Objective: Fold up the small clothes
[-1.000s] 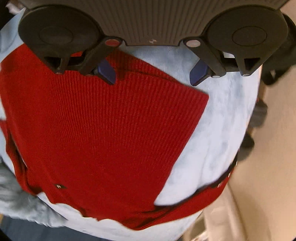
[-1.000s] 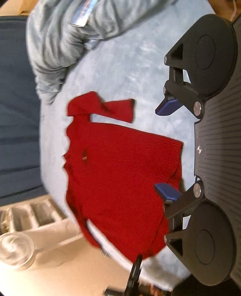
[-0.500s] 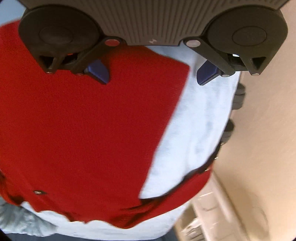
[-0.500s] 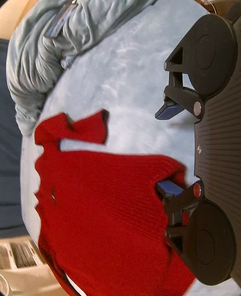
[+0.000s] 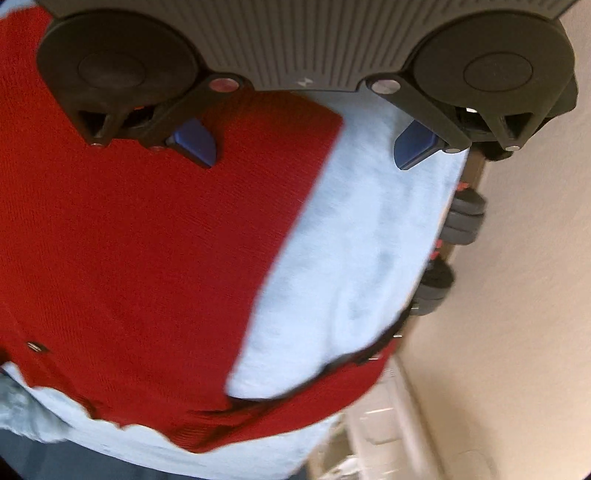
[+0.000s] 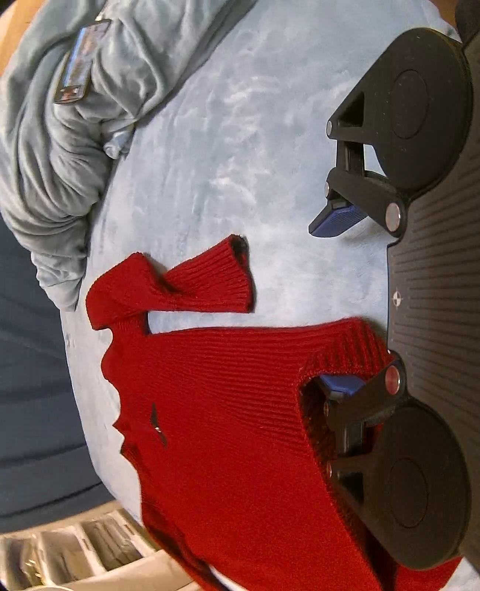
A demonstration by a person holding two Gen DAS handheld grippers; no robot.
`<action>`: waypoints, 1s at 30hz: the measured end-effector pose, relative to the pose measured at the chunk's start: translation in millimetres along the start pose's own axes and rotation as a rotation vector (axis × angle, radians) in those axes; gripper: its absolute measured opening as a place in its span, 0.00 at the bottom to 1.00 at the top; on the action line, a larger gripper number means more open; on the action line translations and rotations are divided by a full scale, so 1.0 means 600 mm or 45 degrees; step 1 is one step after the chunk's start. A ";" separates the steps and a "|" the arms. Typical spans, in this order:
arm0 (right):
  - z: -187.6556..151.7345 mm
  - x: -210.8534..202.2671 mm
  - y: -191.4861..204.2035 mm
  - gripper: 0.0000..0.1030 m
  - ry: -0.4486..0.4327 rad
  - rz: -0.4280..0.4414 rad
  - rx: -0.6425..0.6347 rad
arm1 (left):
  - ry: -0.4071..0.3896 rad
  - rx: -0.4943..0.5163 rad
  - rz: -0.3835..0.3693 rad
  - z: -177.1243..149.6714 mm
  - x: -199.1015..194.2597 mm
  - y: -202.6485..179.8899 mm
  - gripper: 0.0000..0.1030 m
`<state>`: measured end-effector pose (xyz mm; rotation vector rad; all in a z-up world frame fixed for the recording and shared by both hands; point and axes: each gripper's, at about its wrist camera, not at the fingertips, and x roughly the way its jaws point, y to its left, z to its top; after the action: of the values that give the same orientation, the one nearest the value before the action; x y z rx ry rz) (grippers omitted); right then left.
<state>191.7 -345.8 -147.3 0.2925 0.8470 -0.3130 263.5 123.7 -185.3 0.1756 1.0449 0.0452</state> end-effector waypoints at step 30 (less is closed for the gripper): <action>0.100 0.048 -0.005 0.72 0.074 0.115 0.286 | -0.029 -0.114 -0.221 0.023 0.033 -0.001 1.00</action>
<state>249.5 -375.6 -132.2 0.5501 0.8538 -0.3168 285.3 123.9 -195.7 0.0042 1.0296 -0.0668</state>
